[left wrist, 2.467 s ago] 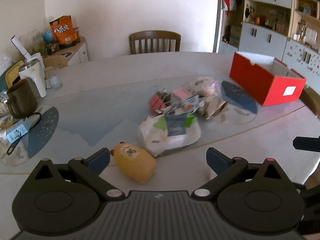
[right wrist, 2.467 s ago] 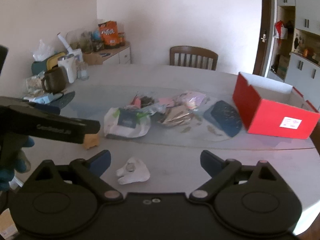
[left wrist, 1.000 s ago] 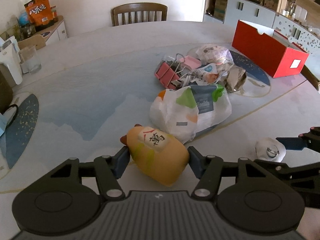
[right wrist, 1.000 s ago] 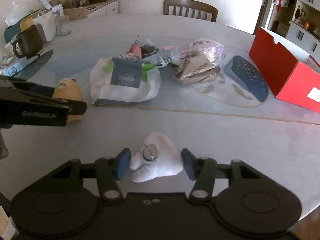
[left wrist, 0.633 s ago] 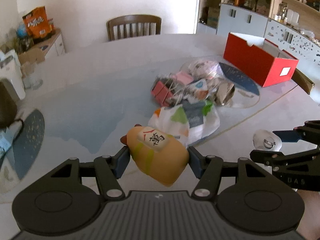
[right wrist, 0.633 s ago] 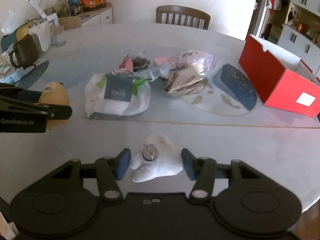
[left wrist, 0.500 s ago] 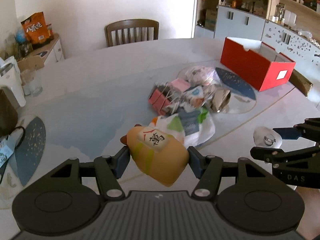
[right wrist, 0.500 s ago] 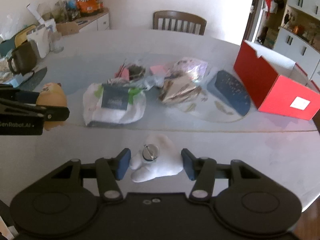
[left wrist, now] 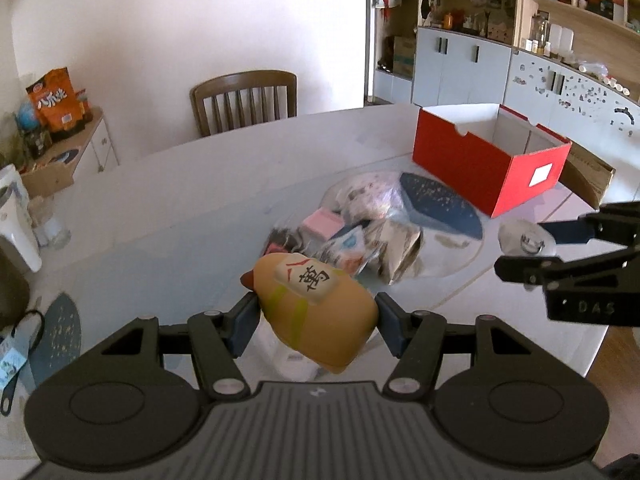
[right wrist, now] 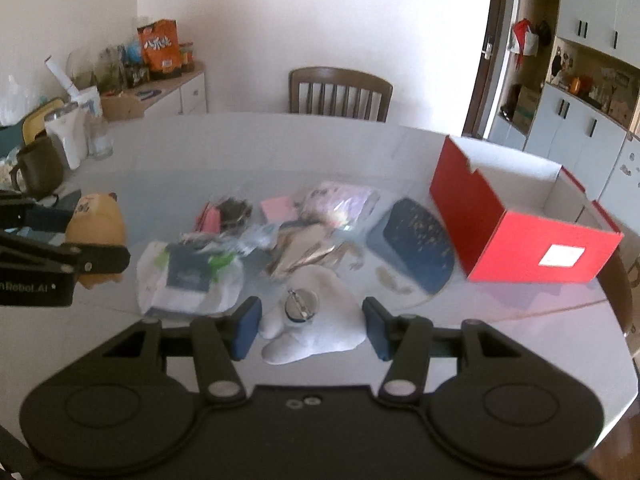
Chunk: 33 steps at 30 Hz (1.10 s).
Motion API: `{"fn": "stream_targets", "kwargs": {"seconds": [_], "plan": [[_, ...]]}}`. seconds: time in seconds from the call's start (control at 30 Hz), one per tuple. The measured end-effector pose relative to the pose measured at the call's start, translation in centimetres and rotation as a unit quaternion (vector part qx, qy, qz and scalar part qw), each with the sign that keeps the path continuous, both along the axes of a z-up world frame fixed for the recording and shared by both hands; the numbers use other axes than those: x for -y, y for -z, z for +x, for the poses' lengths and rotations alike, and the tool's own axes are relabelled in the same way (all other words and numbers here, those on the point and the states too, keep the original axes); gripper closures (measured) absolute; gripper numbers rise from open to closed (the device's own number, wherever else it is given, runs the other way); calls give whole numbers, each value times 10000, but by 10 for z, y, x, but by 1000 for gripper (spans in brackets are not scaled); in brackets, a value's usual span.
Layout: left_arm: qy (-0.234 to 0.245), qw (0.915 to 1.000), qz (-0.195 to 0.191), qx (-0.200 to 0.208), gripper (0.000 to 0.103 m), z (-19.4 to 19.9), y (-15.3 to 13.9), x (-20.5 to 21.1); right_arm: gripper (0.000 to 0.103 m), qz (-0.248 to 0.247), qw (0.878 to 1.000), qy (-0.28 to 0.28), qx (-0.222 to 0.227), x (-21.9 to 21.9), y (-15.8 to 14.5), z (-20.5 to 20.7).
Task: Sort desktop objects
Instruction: 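Carry yellow figurine in left gripper and white plush in right gripper into red box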
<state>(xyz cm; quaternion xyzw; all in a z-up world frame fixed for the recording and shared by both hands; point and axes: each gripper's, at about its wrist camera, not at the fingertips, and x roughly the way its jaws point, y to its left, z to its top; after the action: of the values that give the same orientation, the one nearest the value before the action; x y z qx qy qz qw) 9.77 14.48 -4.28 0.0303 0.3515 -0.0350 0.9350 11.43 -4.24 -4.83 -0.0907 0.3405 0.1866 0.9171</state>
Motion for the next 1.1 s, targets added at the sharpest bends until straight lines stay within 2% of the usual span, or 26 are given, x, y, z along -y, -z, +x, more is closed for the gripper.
{"fn": "stream_targets", "kwargs": {"seconds": [0.47,0.77,1.1], "plan": [[-252,9994,-94,223,41,63,-31,87,48,174,9980,-525,295,79,-40,75],[-330,9990,-150,259,41,99,-37,138,48,330,9974,-608,210,130,-49,122],[-171,9995,-58,250,41,138,-43,185,48,458,9975,-525,124,174,-49,166]]}}
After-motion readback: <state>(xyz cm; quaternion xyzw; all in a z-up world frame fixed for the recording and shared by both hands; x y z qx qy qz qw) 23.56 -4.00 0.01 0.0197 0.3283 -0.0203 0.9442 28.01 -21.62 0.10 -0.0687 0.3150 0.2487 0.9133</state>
